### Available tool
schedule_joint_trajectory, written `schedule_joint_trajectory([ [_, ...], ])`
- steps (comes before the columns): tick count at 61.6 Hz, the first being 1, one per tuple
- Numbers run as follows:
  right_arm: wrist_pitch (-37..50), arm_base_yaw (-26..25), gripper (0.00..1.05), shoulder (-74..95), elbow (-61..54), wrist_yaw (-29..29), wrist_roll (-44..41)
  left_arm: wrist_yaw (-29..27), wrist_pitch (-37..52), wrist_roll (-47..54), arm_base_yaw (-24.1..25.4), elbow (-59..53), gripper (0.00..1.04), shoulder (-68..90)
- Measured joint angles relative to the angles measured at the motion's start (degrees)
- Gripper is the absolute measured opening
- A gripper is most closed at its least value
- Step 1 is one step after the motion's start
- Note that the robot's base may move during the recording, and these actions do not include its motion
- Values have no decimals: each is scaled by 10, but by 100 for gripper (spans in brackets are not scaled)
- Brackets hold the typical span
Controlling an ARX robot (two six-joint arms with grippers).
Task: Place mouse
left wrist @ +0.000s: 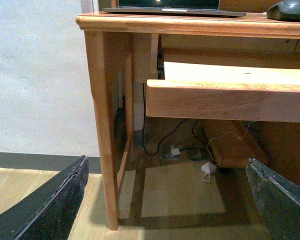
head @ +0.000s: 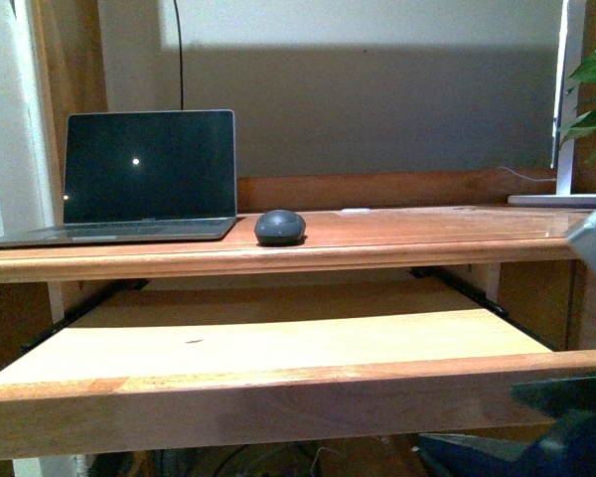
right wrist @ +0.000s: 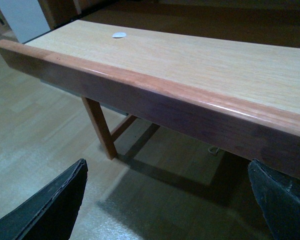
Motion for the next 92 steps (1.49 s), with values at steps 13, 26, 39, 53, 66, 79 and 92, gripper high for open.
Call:
schedule_joint_trajectory([
  [13,35,73,97,108,64,90,1,0,0,0,0,0,97,0],
  [26,42,115,97,199,138,161,15,0,0,0,0,0,97,0],
  [39,22,125,97,277,239,232,41,0,0,0,0,0,97,0],
  [53,-24,131,97,362,362,309,51,0,0,0,0,0,97,0],
  [66,-77,131,97,435,481,361,71,0,0,0,0,0,97,0],
  [79,-110,130,97,482,569,385,78,0,0,0,0,0,97,0],
  [92,-127,127,97,504,617,401,79,0,0,0,0,0,97,0],
])
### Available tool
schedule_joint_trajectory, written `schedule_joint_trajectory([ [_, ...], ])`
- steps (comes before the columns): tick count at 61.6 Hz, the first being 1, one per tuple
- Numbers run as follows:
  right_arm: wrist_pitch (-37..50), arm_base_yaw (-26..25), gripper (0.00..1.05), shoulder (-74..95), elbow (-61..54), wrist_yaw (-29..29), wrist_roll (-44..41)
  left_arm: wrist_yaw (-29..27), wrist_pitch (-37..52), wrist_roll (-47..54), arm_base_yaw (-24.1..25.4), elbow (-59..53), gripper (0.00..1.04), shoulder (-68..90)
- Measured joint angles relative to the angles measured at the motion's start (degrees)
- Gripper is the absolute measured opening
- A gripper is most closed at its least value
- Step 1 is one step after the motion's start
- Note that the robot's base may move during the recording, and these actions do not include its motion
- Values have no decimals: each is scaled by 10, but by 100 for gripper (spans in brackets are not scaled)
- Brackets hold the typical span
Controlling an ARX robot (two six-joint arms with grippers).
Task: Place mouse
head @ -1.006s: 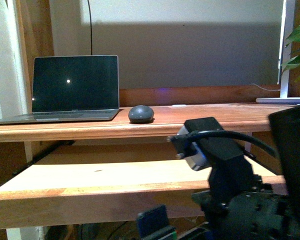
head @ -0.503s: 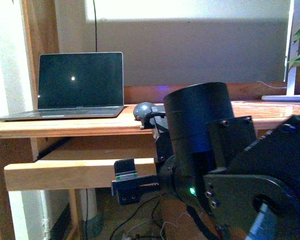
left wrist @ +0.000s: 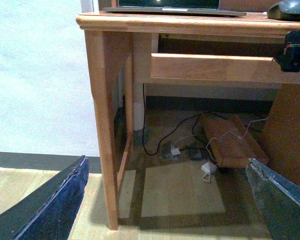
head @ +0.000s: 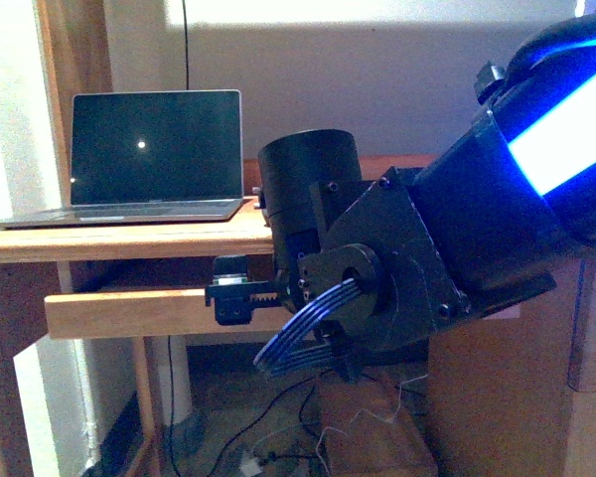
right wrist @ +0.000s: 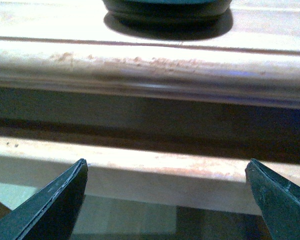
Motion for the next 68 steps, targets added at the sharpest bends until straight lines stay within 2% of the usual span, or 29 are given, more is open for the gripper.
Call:
schedule_joint_trajectory([
  [20,-5,-5,97,6,8,-3,-3,0,0,0,0,0,97,0],
  [49,21,-55,97,-59,-91,-27,-23,0,0,0,0,0,97,0],
  [68,17,-38,97,-35,-75,-9,-27,0,0,0,0,0,97,0],
])
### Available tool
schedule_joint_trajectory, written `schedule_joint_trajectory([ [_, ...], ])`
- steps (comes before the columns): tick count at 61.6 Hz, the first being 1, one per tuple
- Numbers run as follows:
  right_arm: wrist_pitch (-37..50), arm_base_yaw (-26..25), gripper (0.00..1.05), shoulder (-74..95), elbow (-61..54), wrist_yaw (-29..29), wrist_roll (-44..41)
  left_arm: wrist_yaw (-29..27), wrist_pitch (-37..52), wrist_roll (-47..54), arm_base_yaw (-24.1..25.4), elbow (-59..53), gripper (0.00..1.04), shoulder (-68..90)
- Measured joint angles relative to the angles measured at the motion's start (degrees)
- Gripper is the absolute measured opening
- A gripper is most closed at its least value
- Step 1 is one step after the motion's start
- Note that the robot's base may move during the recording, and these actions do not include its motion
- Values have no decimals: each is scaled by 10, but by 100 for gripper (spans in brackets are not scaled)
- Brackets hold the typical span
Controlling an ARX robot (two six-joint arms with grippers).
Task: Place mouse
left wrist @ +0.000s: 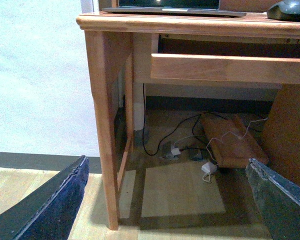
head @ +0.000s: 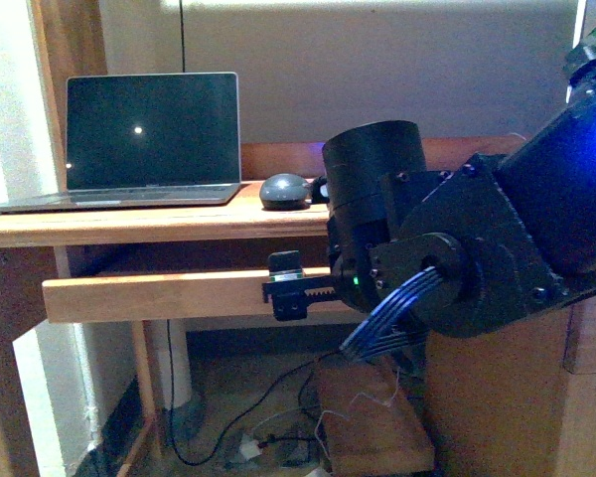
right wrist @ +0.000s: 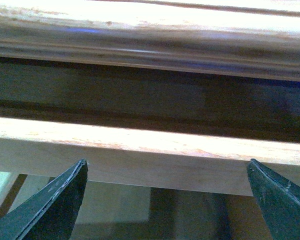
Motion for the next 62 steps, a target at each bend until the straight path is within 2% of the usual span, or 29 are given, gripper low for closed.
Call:
schedule_joint_trajectory([
  [33,-49,38,97,102,133,64,42,0,0,0,0,0,97,0],
  [48,-28,31,97,93,115,40,54,0,0,0,0,0,97,0],
  [54,-3,17,97,65,72,4,54,0,0,0,0,0,97,0],
  [62,24,-12,97,0,-4,-10,54,0,0,0,0,0,97,0],
])
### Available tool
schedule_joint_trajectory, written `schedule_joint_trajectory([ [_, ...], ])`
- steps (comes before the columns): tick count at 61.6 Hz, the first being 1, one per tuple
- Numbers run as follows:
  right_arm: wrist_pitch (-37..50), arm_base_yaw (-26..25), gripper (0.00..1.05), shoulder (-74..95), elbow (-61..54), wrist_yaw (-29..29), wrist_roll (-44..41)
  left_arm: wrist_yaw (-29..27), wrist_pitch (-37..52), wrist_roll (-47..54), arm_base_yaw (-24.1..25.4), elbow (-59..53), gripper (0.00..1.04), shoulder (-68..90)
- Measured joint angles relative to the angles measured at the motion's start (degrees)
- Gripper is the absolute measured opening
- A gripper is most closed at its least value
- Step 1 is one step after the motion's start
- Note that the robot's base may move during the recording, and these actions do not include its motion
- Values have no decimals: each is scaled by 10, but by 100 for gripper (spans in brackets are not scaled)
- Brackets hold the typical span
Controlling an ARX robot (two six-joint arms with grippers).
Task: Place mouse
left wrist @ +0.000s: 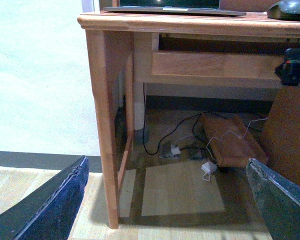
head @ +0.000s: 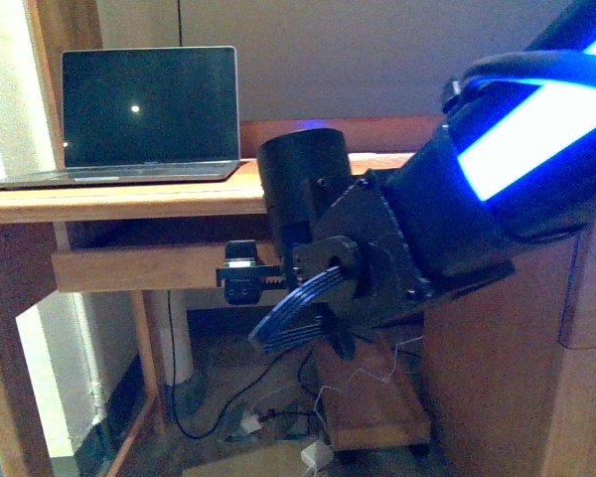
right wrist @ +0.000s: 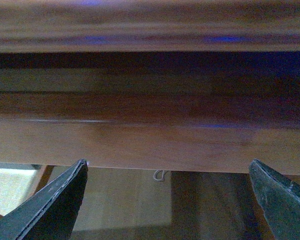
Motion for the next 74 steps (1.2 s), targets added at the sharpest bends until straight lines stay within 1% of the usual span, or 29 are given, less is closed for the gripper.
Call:
schedule_joint_trajectory([
  [13,26,-60,97,-149,-135,-31,20,0,0,0,0,0,97,0],
  [26,38,-106,97,-292,-256,-71,37,0,0,0,0,0,97,0],
  [33,49,-124,97,-378,-323,-75,47,0,0,0,0,0,97,0],
  [40,54,-138,97,-480,-402,-62,65,0,0,0,0,0,97,0],
  [49,55,-149,97,-608,-512,-51,87,0,0,0,0,0,97,0],
  [55,34,-147,97,-697,-577,-44,92,0,0,0,0,0,97,0],
  [61,-10,-127,97,-792,-633,-25,92,0,0,0,0,0,97,0],
  [65,-50,-97,97,-865,-667,-7,90,0,0,0,0,0,97,0],
  [67,-70,-87,96,-890,-676,3,80,0,0,0,0,0,97,0],
  [69,-105,-84,89,-917,-680,15,46,0,0,0,0,0,97,0],
  [74,-131,-108,76,-958,-690,0,-18,0,0,0,0,0,97,0],
])
